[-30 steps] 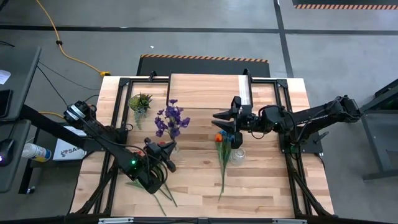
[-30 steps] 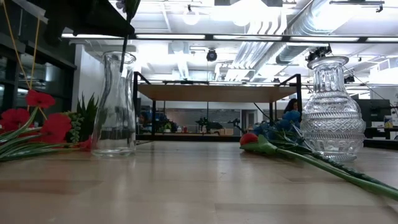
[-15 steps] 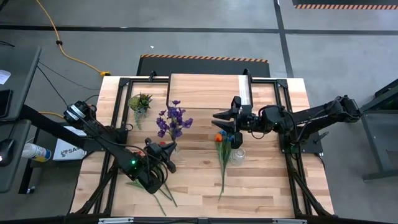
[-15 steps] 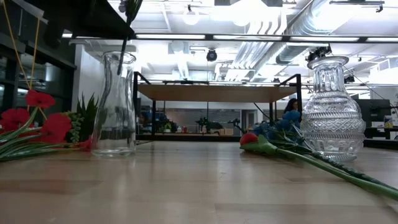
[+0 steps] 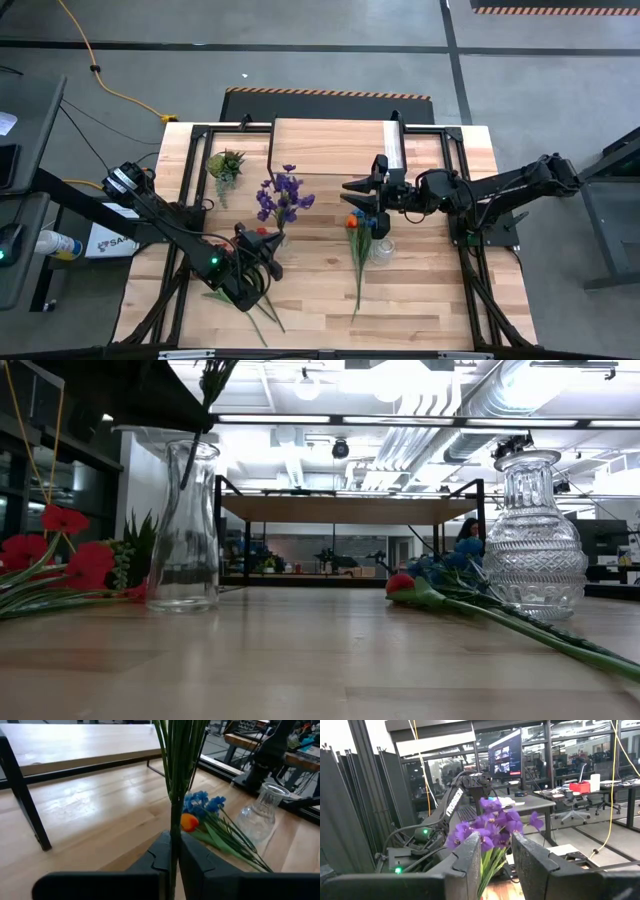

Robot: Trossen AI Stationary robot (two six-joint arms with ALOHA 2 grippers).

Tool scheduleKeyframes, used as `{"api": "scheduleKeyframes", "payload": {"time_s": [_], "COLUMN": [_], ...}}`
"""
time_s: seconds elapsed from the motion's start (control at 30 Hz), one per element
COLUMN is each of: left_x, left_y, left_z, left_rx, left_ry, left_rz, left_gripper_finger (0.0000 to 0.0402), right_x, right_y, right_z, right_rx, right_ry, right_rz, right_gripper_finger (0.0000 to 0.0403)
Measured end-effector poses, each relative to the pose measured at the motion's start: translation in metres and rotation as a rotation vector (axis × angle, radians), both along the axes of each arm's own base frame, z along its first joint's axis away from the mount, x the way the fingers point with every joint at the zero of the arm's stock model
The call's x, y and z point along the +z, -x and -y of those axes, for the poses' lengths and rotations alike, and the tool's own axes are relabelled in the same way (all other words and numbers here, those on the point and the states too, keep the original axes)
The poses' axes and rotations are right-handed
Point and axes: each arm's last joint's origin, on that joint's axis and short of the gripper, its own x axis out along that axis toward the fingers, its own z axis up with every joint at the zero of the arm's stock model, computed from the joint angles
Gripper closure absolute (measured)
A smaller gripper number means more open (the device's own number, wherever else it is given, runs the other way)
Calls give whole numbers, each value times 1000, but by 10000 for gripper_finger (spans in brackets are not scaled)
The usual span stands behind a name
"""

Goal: Pick and place flowers into a vace then onto a shelf
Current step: Put the purple flower into the left transparent flower vase

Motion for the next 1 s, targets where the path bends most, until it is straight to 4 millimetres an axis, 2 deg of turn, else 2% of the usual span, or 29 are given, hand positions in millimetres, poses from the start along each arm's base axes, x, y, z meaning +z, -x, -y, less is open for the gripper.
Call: {"api": "scheduleKeyframes", "payload": {"time_s": [0.3, 1.0], "left_x": [0, -1], "left_y": [0, 1], "left_z": [0, 1], "left_rx": [-1, -24], "left_ry": [-2, 7], "left_rz": [-2, -35], "left_gripper_finger": [316, 314], "right_x": [0, 0], "right_y": [0, 0], "right_z": [0, 0], "right_rx": [-1, -1], "right_ry": [3, 3], "right_rz": [0, 0], "right_gripper_finger": [300, 300]}}
